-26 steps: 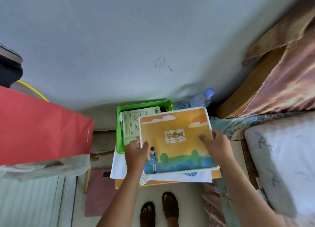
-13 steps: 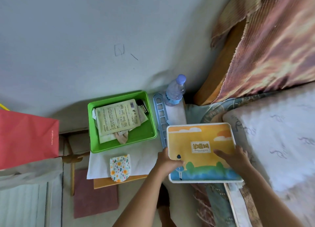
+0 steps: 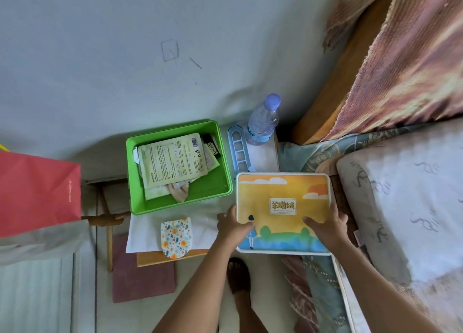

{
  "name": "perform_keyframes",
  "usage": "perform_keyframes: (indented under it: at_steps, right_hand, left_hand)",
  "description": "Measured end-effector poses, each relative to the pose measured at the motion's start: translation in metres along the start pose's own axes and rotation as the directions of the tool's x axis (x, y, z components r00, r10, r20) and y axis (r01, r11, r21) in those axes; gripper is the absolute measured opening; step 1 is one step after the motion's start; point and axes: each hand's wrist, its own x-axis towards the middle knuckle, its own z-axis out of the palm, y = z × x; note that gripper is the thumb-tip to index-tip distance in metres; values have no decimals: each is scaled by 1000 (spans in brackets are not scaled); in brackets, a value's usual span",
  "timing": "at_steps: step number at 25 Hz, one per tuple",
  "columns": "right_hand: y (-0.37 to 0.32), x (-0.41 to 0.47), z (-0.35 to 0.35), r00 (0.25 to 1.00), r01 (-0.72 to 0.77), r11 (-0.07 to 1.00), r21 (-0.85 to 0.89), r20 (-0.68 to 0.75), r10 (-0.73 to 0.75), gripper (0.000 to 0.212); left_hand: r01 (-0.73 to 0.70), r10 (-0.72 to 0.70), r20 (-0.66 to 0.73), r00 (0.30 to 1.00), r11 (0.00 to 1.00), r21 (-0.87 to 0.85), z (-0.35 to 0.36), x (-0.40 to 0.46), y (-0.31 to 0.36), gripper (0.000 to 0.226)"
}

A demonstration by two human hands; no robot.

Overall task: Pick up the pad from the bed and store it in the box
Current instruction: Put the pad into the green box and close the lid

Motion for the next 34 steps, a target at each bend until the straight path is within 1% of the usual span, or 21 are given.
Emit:
perform_keyframes:
  at_steps: [1,3,6,8,10,13,14,16,18,19,20,21,23,24,25,26,27,29,30,32,34]
  right_hand:
    - [-3,-4,2,1000,27,999,-36,-14,-28,91]
    - [-12,-14,7,994,108,984,-141,-19,-112,79]
    - [-30,-34,23,958,287,920,-265,63,-281,55]
    - [-45,-50,39,930,365,878,-308,148,-335,47]
    - [-59,-64,56,904,419,829,-370,257,-342,44]
    - [-73,-79,79,865,489,755,-437,358,-353,44]
    - [-77,-83,84,858,501,736,-455,370,-356,44]
    - [-82,-89,94,855,509,721,-471,374,-359,42]
    - [-86,-94,100,854,511,720,-469,376,-361,41]
    - [-87,-95,101,854,510,720,-470,378,-358,41]
    - [-88,-96,101,854,508,721,-471,380,-355,42]
    - [-89,-97,100,855,506,721,-473,382,-350,42]
    - [-91,-97,98,855,504,721,-475,391,-340,42]
    - [-93,-98,97,854,506,719,-476,396,-338,42]
    - [-94,-98,96,852,509,715,-479,399,-339,42]
    - [-96,-99,94,851,512,712,-481,402,-340,42]
    - [-98,-100,94,849,514,710,-482,403,-340,41]
    - [-100,-101,92,846,517,712,-474,408,-343,41]
    - [-101,-101,91,845,518,715,-469,412,-342,41]
    - [-101,-99,90,847,513,722,-464,411,-338,41]
    - [-99,-96,88,851,506,728,-462,406,-334,40]
  left_hand:
    - [-2,3,-30,1000,1000,28,-7,-4,-8,65]
    - [-6,23,-154,988,994,108,-26,-12,-29,53]
    - [48,83,-358,930,939,342,-62,-21,-65,42]
    - [115,118,-426,897,869,481,-88,-22,-85,41]
    - [111,189,-396,899,774,623,-107,-16,-100,45]
    - [-44,366,-228,902,605,795,-122,-1,-116,60]
    - [-85,401,-192,896,578,812,-124,4,-118,67]
    - [-123,440,-166,883,558,821,-125,10,-119,74]
    - [-111,458,-184,870,545,831,-125,11,-117,66]
    - [-107,450,-198,871,567,817,-125,9,-116,56]
    - [-111,428,-222,876,628,771,-125,7,-116,45]
    - [-125,393,-251,885,719,684,-126,3,-115,36]
    - [-182,302,-255,918,895,407,-131,-8,-109,24]
    - [-217,274,-228,934,944,249,-135,-13,-103,18]
    - [-252,262,-201,944,965,74,-141,-17,-94,11]
    - [-282,260,-185,948,954,-103,-147,-18,-81,7]
    - [-301,257,-196,946,922,-245,-152,-18,-67,11]
    - [-307,197,-288,937,856,-416,-162,-7,-36,14]
    - [-293,143,-338,930,844,-450,-165,3,-21,18]
    - [-220,29,-402,915,872,-438,-167,25,3,34]
    - [-153,-68,-416,907,866,-475,-164,47,16,37]
